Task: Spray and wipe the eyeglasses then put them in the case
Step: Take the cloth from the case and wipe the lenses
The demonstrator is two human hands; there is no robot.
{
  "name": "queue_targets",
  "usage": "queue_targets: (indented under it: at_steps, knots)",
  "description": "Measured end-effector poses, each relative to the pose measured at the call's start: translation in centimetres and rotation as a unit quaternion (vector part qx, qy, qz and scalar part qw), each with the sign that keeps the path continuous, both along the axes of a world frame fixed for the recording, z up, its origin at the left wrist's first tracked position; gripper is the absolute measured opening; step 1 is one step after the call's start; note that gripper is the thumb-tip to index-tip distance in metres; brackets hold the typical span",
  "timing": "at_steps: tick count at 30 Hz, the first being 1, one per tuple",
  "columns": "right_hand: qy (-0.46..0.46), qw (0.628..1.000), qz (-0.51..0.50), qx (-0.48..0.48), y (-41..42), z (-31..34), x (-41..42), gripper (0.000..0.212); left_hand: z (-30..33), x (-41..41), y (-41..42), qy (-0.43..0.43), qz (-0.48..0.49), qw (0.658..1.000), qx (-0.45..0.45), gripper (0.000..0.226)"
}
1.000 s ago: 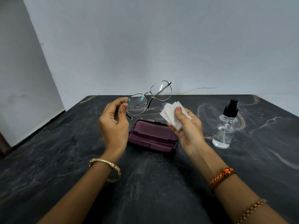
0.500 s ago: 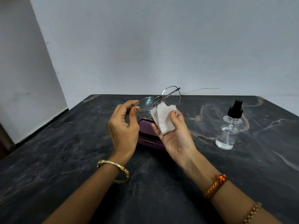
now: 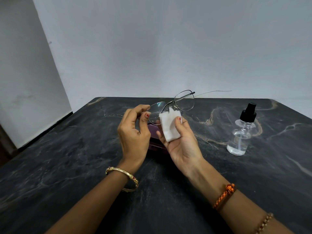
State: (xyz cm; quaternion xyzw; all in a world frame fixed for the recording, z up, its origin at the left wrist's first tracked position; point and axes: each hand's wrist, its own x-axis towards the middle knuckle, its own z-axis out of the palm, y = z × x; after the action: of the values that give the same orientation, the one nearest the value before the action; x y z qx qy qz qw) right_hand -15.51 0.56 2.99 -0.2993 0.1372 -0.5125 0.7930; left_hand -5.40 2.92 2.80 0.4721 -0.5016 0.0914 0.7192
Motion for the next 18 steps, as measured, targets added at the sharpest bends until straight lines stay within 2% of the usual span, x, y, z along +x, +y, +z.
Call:
queue_targets:
  at_steps: [10,14,18]
  knots:
    - [-0.037,0.999,-0.01,-0.004,0.51,0.01,0.47,0.011,-0.35,-0.51,0.18,-0.045,-0.004,0.999,0.018,0.018]
    - [-0.021,0.999,-0.043,-0.001,0.33,0.29,0.11,0.011,-0.32,-0.45,0.11,-0.043,-0.003,0.999,0.005,0.018]
    - [0.01,1.0,-0.024,-0.002,0.57,0.34,0.22,0.013,-0.34,-0.19,0.05,-0.029,-0.003,1.0,-0.002,0.019]
